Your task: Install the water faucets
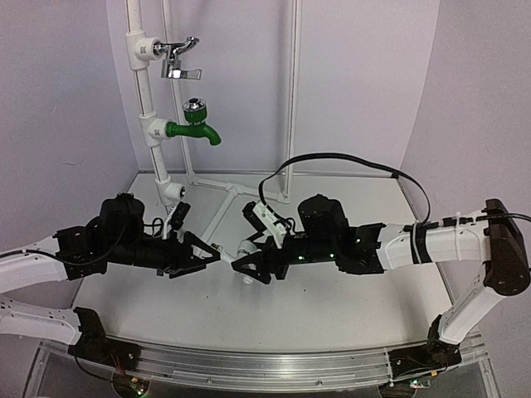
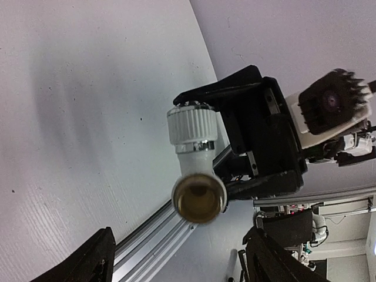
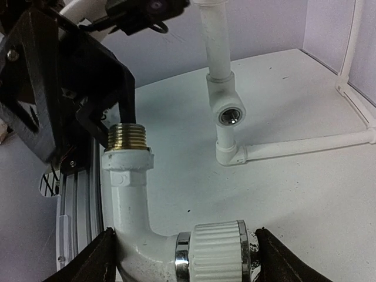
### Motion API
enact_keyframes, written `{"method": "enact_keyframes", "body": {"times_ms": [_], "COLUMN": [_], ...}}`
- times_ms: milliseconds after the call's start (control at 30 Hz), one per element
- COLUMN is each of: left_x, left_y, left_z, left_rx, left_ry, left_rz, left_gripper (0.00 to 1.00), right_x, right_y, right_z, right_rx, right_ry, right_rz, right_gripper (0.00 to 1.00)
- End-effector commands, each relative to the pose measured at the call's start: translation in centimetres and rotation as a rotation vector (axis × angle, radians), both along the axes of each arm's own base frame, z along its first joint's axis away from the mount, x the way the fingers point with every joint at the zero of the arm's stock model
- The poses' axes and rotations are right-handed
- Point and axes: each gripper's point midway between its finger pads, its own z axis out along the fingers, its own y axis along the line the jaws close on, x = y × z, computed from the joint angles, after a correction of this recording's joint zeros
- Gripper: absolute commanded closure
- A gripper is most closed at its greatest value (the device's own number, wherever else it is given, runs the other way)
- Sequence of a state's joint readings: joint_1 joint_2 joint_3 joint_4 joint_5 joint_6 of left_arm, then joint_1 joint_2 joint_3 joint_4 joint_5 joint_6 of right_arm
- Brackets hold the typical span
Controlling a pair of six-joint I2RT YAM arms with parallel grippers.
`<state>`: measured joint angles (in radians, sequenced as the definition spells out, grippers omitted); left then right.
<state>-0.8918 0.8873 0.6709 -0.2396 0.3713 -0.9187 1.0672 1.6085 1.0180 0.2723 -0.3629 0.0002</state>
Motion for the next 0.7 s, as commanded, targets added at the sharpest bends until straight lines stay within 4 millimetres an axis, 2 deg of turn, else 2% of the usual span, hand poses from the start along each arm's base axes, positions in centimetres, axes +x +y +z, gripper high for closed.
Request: {"method": "enact_keyframes", "body": {"times_ms": [0, 100, 200, 267, 367, 433, 567, 633, 667], "left_x": [2.1, 2.2, 2.3, 2.2, 1.8, 1.5, 1.2, 1.1, 1.1], "left_y": [-2.2, -2.4, -2.4, -2.7, -3.4, -3.6, -3.5, -3.4, -3.3], "left_z": [3.2, 2.7, 3.2, 3.6, 3.1, 2.9, 3.0, 3.1, 3.3], "left_rx": [-0.079, -0.084, -0.104, -0.119, -0.116, -0.115, -0.122, -0.127, -0.131], "left_ry": [-0.089, -0.071, -0.078, -0.077, -0.048, -0.040, -0.040, -0.042, -0.047], "left_rz": [0.055, 0.056, 0.066, 0.052, 0.011, -0.004, -0.017, -0.017, -0.015], "left_gripper": [0.27, 0.32, 0.38, 0.46, 0.58, 0.59, 0.54, 0.67, 0.79], "right_x": [-2.1, -2.7, -3.0, -3.0, -2.5, -2.0, -0.8, -0.8, -0.8], "right_y": [1.1, 1.2, 1.1, 1.1, 1.1, 1.1, 1.2, 1.4, 1.6], "right_z": [2.6, 3.1, 3.0, 2.9, 2.9, 2.9, 2.9, 3.0, 3.0], "right_rx": [0.090, 0.103, 0.099, 0.093, 0.099, 0.099, 0.094, 0.099, 0.100], "right_ry": [-0.012, 0.003, 0.005, 0.003, -0.009, -0.016, -0.030, -0.027, -0.019], "right_rz": [0.088, 0.103, 0.117, 0.114, 0.084, 0.061, 0.002, 0.004, 0.007], "right_gripper": [0.74, 0.75, 0.75, 0.75, 0.75, 0.75, 0.74, 0.74, 0.74]}}
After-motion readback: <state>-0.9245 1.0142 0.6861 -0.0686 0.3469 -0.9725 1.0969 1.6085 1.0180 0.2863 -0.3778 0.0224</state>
